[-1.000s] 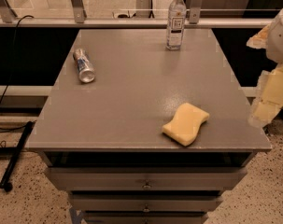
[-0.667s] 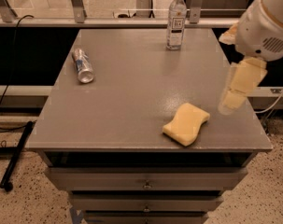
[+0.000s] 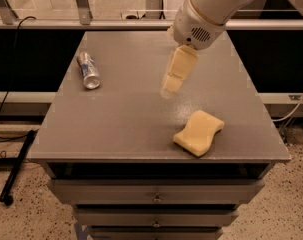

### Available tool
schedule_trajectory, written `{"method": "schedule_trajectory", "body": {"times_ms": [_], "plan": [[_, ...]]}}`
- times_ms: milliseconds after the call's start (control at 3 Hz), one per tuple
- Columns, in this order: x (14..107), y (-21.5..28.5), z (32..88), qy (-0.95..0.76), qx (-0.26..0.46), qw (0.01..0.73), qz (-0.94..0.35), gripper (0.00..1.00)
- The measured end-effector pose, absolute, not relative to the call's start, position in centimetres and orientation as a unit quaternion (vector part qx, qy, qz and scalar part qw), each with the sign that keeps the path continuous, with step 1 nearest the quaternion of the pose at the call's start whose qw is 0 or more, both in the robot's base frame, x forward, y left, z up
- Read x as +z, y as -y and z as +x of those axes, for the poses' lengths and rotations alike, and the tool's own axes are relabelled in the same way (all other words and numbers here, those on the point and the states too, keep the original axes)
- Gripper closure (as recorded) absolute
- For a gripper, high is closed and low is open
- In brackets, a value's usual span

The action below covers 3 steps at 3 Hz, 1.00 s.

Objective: Pick redbull can

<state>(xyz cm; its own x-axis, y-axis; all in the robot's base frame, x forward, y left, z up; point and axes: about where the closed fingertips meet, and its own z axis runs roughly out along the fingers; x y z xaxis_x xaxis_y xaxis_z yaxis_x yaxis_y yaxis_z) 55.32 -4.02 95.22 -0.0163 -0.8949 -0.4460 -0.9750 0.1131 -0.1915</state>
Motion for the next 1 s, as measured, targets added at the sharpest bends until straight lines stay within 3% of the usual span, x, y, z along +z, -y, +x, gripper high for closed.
{"method": "schedule_trajectory", "body": {"times_ms": [667, 1000], "plan": [[95.1, 2.2, 55.9, -0.699, 0.096, 0.251, -0.663, 0.00], [93.4, -4.1, 57.9, -0.692, 0.136, 0.281, -0.650, 0.00]]}}
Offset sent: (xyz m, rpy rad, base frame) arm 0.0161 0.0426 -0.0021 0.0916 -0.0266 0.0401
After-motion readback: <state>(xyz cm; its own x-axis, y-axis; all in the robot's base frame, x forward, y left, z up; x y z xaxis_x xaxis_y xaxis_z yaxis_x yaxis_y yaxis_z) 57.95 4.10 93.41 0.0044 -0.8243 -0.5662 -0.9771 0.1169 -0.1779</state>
